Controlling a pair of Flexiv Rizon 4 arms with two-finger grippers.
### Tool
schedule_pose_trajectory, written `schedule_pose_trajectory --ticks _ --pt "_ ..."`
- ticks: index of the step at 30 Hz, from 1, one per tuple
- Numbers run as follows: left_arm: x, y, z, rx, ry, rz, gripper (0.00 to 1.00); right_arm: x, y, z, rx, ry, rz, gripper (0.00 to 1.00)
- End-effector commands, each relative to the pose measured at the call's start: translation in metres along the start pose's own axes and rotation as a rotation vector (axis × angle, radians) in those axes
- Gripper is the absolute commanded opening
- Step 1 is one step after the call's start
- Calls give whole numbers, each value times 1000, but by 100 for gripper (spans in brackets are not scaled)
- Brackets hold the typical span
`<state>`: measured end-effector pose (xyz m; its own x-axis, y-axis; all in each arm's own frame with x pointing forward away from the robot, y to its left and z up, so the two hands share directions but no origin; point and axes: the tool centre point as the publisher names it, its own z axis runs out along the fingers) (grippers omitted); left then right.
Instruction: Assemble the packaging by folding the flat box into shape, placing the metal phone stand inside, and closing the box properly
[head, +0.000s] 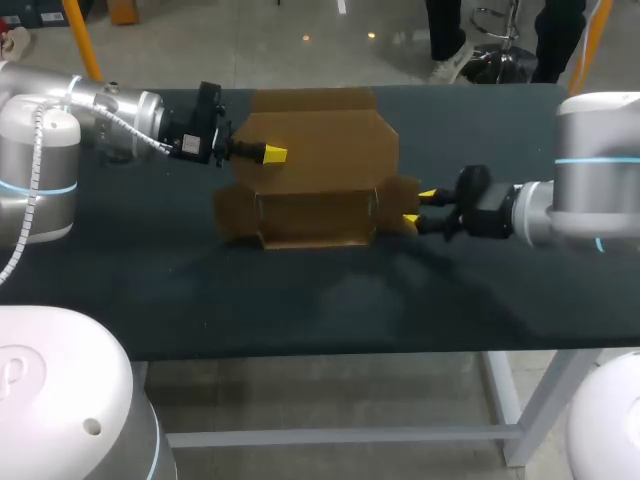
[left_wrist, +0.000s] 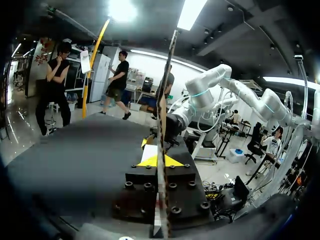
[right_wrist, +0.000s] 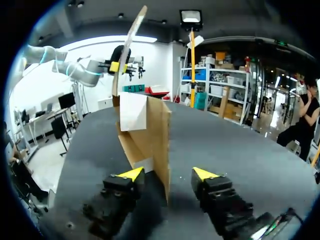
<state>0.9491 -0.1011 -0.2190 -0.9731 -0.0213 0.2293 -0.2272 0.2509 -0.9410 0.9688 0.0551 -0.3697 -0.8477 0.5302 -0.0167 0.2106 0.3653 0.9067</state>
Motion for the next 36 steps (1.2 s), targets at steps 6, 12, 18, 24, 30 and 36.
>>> schedule_pose_trajectory --ticks 6,12,18,24,30,36 --pt "-1 3 -1 -3 2 -1 0 1 2 12 0 1 5 16" --pt "-1 3 -1 -3 2 -1 0 8 3 15 -1 -4 1 0" --pt "-1 3 -1 -3 2 -1 0 13 1 16 3 -14 6 0" --pt "-1 3 -1 -3 2 -1 0 18 -1 19 5 -21 16 0" --pt "-1 3 -1 -3 2 -1 0 23 0 23 4 -27 21 4" --pt "-1 3 -1 -3 2 -1 0 28 1 28 4 -33 23 10"
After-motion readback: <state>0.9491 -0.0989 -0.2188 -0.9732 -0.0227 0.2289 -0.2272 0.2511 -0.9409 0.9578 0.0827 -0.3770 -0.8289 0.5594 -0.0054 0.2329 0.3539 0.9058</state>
